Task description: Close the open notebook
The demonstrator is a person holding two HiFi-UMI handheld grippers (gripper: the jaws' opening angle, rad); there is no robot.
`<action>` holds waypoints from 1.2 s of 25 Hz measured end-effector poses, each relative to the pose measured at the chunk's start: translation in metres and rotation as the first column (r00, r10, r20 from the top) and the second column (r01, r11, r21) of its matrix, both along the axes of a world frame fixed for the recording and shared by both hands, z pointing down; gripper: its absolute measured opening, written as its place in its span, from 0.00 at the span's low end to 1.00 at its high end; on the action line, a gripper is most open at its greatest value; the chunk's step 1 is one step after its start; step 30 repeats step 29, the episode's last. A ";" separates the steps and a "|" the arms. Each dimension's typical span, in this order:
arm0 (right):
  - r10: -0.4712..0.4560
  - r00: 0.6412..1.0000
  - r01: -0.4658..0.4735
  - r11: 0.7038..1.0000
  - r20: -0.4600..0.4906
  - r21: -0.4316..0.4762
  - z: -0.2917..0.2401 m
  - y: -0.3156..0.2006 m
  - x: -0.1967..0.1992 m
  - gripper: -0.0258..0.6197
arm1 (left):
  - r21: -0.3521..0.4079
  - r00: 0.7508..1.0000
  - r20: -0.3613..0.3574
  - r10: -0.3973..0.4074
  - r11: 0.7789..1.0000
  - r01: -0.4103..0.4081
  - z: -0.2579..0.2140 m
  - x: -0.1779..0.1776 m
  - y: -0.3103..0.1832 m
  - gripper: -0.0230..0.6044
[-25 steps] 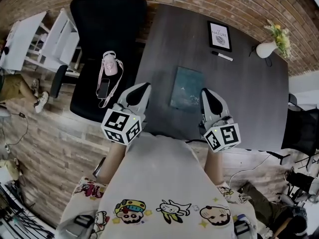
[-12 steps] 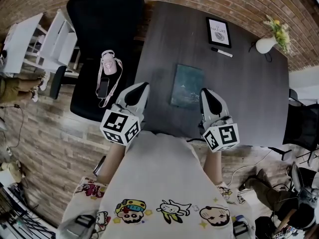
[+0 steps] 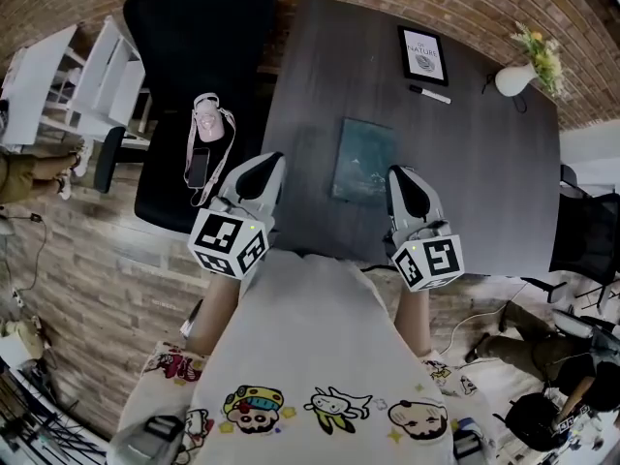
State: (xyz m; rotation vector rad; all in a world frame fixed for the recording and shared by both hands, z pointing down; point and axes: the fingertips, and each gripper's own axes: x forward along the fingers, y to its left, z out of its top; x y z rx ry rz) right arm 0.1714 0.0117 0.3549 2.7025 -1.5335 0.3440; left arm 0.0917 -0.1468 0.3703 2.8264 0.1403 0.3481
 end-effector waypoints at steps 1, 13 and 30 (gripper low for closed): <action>0.005 1.000 -0.005 1.000 0.002 -0.001 0.001 0.002 0.000 0.05 | 0.001 1.000 -0.001 0.002 1.000 -0.002 0.000 0.000 0.001 0.03; 0.035 0.999 -0.035 0.999 0.026 -0.004 0.007 0.015 -0.006 0.05 | 0.009 1.000 0.001 0.012 1.000 -0.012 0.001 -0.003 0.003 0.03; 0.037 0.999 -0.037 0.999 0.039 -0.009 0.008 0.015 -0.008 0.05 | -0.001 1.000 0.009 0.002 1.000 -0.002 0.002 -0.006 0.002 0.03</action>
